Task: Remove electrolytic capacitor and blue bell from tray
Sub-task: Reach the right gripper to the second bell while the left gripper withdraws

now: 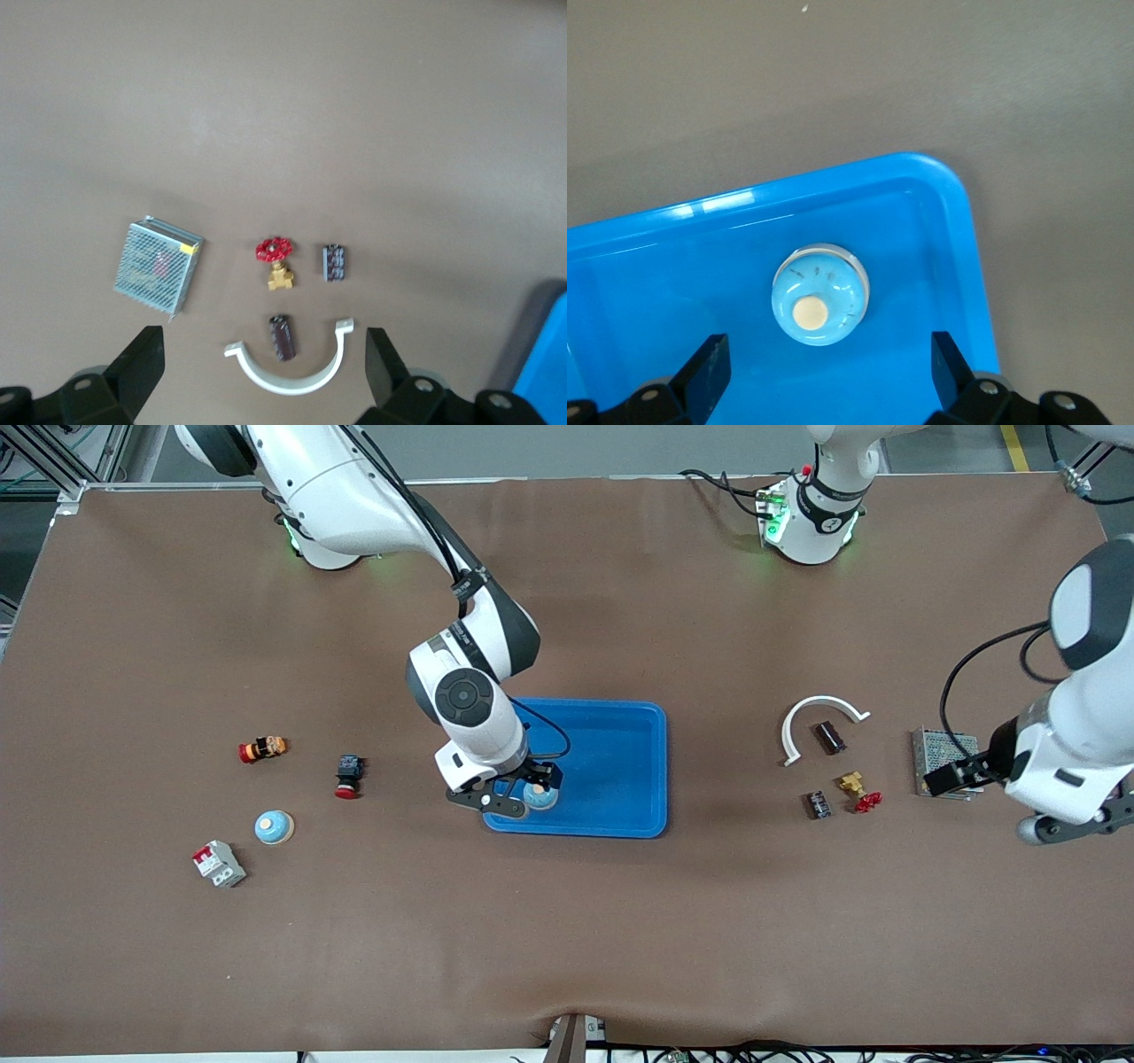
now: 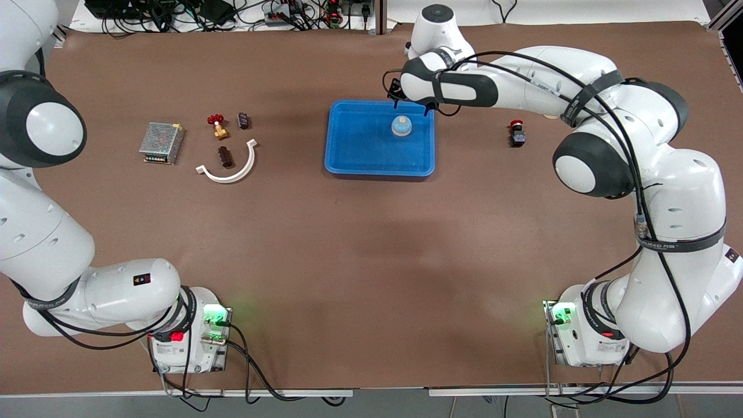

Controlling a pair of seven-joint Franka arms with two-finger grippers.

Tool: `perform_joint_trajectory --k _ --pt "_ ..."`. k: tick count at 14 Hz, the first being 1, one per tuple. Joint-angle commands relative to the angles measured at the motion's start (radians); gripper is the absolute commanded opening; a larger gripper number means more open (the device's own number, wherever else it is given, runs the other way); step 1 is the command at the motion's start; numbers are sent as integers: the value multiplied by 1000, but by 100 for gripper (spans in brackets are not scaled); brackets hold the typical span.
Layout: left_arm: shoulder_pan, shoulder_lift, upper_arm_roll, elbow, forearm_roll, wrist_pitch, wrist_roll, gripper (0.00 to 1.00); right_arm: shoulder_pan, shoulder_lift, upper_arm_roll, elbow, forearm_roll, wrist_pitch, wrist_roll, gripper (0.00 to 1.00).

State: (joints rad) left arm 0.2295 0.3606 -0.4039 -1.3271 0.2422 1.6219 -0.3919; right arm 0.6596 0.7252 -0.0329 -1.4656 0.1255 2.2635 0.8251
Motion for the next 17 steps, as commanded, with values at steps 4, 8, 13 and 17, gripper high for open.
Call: perform_joint_trajectory --k 4,8,13,17 --pt "11 -124 -1 2 -56 -151 44 100 20 31 -12 10 -17 30 35 100" --pt "48 -190 0 0 -164 -158 45 100 18 59 -10 10 -11 88 48 100" --pt "-173 -284 217 -33 -178 -160 100 100 28 82 -13 10 -21 114 55 100" --pt "-234 -385 298 -167 -194 -143 179 100 46 102 -15 10 -33 137 55 100"
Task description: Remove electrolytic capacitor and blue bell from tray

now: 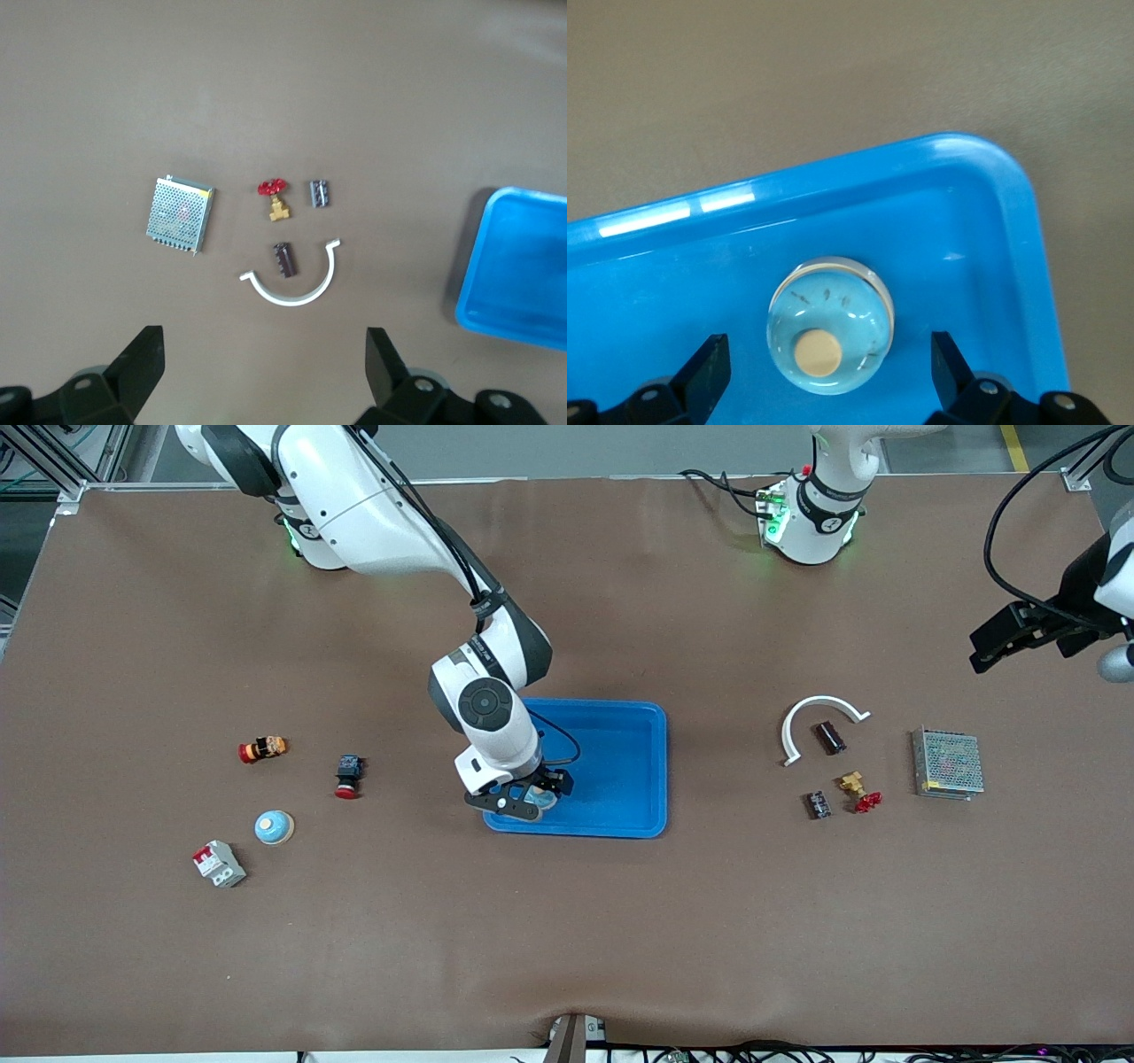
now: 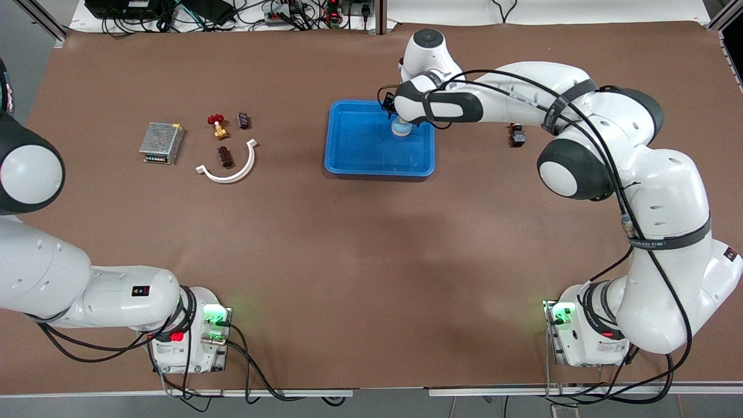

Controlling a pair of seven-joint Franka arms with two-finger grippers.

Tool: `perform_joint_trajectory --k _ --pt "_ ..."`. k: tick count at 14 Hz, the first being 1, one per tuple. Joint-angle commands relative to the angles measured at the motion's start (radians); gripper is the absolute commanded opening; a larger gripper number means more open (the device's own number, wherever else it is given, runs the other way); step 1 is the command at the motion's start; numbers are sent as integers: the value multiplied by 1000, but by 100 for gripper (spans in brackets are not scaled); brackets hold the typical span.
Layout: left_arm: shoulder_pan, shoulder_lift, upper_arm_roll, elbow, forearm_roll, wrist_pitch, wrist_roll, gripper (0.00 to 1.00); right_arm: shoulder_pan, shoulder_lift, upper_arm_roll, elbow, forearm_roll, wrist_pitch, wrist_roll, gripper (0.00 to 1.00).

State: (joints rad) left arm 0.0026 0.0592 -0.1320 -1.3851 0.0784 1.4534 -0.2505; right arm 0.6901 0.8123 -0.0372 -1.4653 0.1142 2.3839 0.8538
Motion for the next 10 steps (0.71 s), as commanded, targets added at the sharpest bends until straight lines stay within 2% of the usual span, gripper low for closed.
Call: perform_joint_trajectory --k 1,3,10 --pt "-9 -99 32 -129 -41 27 39 100 16 19 -10 11 -22 21 27 100" --pt "-16 -122 45 -156 -45 32 39 100 17 24 -10 10 -24 32 27 100" --pt "-35 -121 54 -164 -45 65 37 100 31 42 -10 10 -80 32 27 100"
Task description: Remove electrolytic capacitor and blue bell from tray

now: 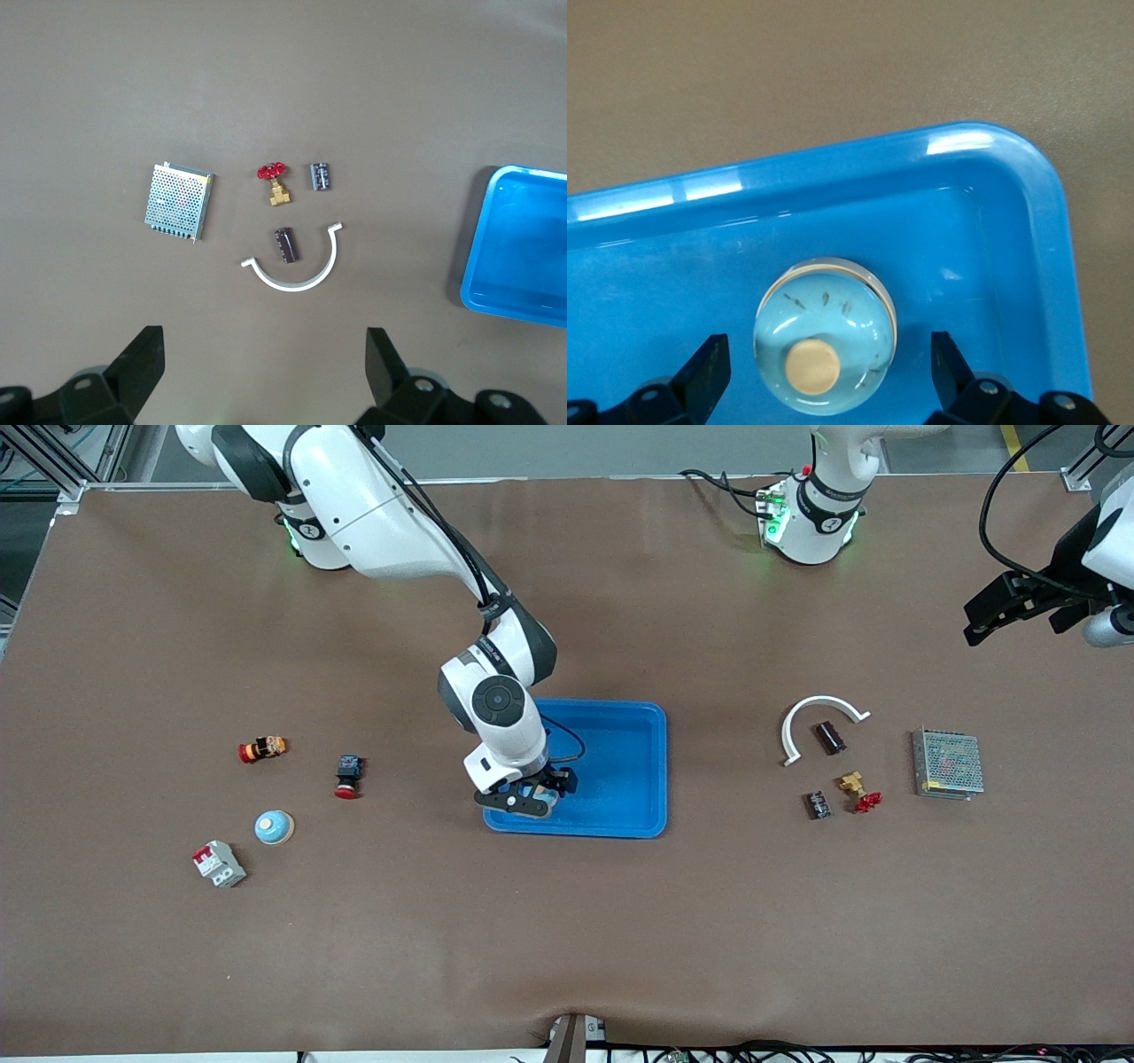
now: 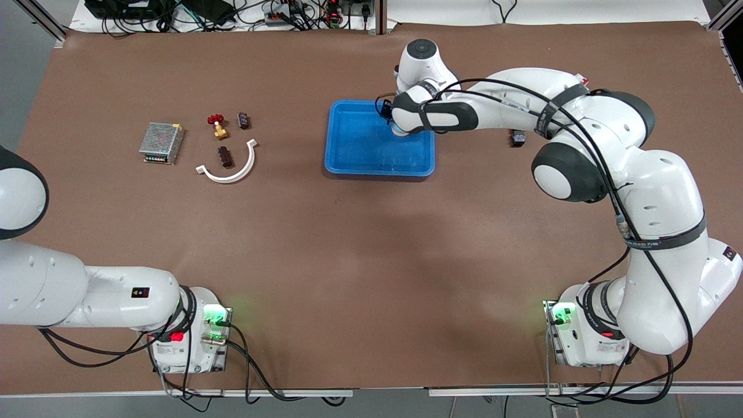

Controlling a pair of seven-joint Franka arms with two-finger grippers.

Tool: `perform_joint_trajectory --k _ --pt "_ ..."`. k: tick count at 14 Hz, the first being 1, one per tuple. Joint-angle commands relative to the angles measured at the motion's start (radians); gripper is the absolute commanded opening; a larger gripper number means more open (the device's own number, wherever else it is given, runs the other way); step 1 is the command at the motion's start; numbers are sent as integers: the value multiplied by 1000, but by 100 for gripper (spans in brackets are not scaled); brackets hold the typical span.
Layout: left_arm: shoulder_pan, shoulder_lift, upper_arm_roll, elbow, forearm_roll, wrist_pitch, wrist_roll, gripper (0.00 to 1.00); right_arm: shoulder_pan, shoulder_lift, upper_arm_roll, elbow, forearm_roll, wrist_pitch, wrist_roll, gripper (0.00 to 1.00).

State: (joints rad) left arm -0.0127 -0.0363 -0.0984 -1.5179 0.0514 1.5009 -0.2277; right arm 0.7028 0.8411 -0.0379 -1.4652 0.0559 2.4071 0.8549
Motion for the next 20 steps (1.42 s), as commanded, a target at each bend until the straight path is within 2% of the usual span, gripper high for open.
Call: perform_joint_trajectory --k 1,7,10,12,15,20 --pt "-20 -24 20 -31 -18 18 14 100 20 13 -10 9 -22 9 26 100" --pt "-30 -7 17 -35 -42 -8 16 100 20 16 -10 11 -25 7 23 100" --pt "-42 -8 20 -36 -53 -7 19 100 20 12 -8 11 -24 3 21 72" --pt "-41 -8 20 -36 -54 -5 24 100 20 10 -8 13 -24 -2 21 62" --pt "-39 -8 22 -36 -55 -4 45 100 18 -3 -8 36 -18 -22 19 55" --pt "-33 -7 20 -33 -53 -7 44 100 1 -65 -8 59 -21 -166 -3 55"
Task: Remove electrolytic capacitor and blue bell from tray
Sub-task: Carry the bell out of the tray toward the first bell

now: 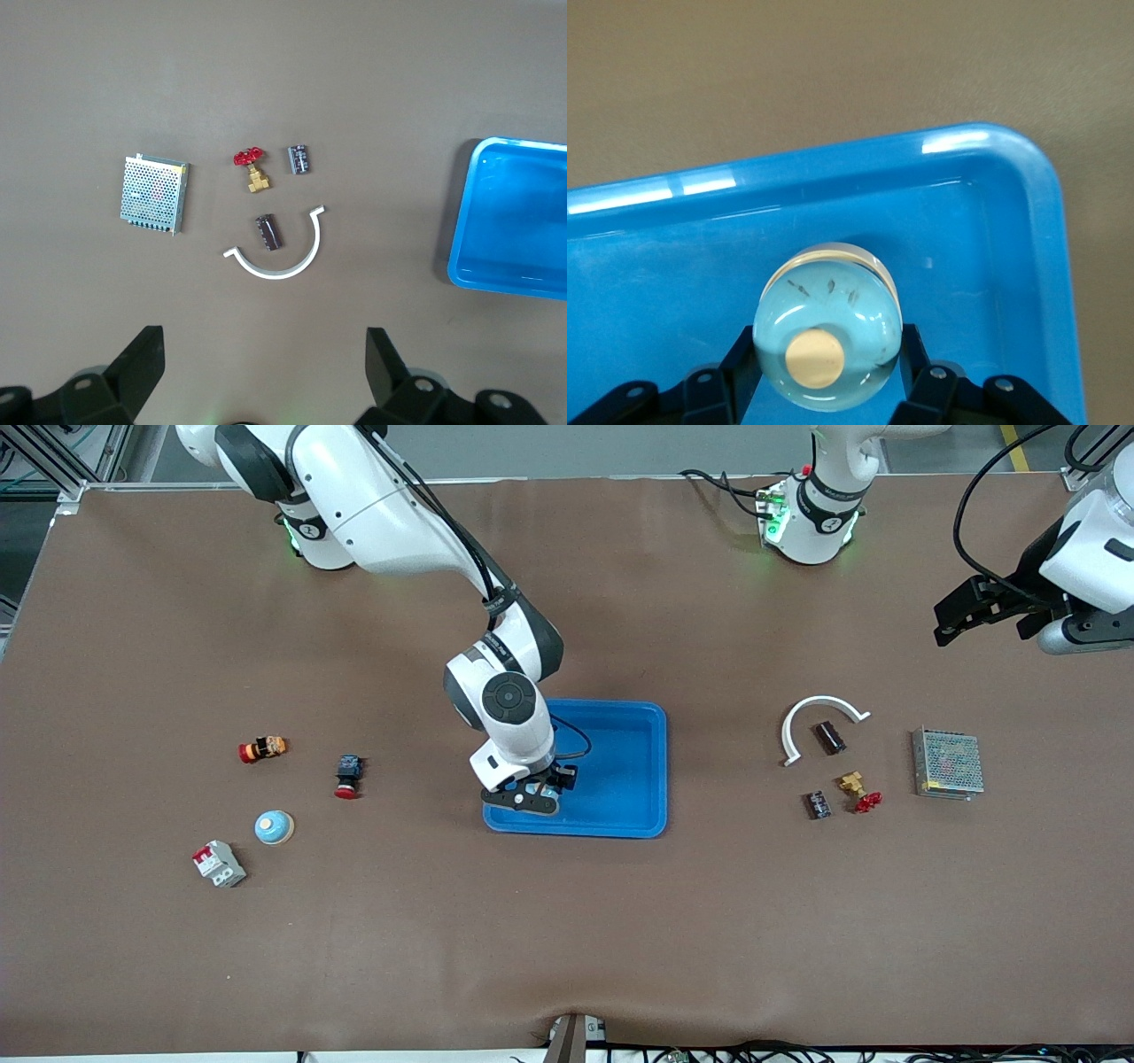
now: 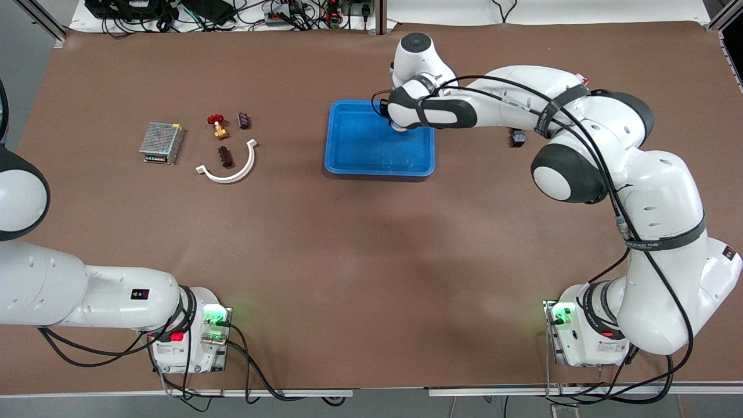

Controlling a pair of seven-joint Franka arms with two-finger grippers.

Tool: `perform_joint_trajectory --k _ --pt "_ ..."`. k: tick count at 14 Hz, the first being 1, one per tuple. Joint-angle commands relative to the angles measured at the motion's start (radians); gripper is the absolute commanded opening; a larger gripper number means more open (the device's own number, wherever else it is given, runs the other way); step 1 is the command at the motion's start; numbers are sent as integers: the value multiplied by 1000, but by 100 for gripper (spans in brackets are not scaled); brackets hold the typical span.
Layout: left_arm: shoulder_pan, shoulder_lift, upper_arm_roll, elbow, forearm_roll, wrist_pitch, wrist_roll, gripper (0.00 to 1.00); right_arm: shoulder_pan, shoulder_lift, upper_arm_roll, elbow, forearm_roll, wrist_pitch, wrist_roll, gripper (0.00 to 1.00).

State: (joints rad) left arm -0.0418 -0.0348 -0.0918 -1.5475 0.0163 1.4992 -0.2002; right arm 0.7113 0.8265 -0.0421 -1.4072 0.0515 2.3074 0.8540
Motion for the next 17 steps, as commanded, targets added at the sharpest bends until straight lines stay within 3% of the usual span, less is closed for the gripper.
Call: perform_joint_trajectory --k 1,7,17 --pt "-3 -10 14 -3 -19 -5 16 100 -15 -58 -5 4 -15 -95 -41 55" --pt "-4 -10 4 -5 -19 4 16 100 -169 -141 -4 11 -1 -218 -402 54" --pt "-3 -4 6 -2 -19 13 16 100 -386 -152 -4 21 -5 -273 -961 54"
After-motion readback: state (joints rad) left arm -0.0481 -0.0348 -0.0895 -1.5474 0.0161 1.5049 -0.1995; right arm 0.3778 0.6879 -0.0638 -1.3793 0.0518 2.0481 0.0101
